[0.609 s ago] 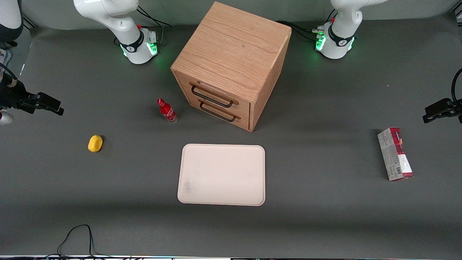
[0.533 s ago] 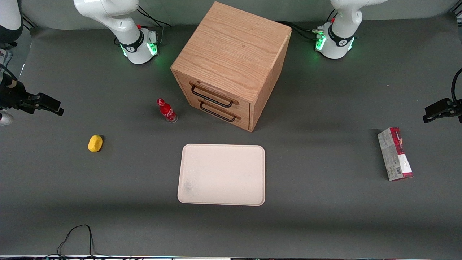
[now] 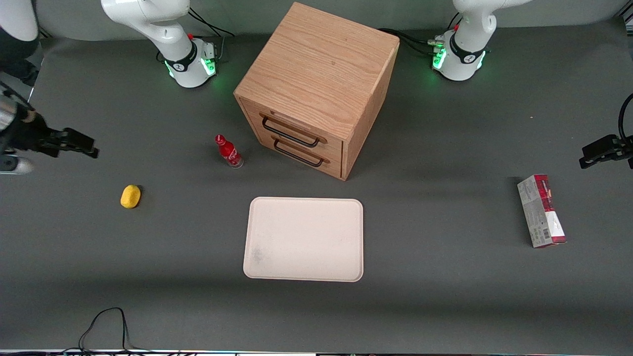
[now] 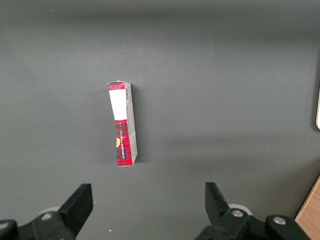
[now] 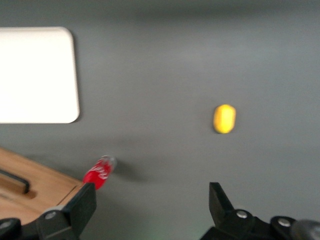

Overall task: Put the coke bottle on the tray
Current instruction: 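Move the open right gripper down over the red Coca-Cola bottle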

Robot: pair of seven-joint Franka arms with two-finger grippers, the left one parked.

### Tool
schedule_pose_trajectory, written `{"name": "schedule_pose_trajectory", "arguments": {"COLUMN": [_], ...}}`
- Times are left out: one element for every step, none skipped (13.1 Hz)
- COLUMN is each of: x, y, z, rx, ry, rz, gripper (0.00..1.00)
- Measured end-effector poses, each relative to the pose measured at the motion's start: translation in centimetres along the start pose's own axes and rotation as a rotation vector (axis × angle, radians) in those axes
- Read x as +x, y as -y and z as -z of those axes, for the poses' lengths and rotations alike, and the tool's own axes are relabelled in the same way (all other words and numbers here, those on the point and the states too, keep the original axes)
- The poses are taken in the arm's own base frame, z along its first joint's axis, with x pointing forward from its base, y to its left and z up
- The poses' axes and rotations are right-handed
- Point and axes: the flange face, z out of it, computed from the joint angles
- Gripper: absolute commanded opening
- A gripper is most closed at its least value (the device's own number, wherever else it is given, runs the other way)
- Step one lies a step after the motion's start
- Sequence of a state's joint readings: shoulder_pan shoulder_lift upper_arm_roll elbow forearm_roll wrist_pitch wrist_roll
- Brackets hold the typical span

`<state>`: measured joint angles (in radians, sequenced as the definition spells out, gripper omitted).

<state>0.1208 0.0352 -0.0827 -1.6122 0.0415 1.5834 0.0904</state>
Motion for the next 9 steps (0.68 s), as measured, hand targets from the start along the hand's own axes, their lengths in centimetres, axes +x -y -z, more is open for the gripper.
{"name": "schedule_pose_trajectory", "arguments": {"x": [0.1,0.2,0.3,0.0,-0.5,-1.3,-2.3,-3.4,-4.5], "y": [2.9,5.8,8.5,11.1,13.1,14.7,16.0,16.6,16.6], "z": [-1.2,-2.9,-5.0,-8.1,-10.8,-13.7,-16.9,-19.6,-21.9], "rx": [0.01,0.011,0.006,0.0,-0.004,-0.006,-0.009,-0.012,-0.015], "ry": [0.021,0.041,0.05,0.054,0.054,0.048,0.04,0.036,0.038], "rz": [0.005,0.013,0.015,0.011,0.007,0.002,0.0,0.001,0.0], "gripper": [1.0,1.0,1.0,1.0,1.0,1.0,1.0,1.0,1.0]}}
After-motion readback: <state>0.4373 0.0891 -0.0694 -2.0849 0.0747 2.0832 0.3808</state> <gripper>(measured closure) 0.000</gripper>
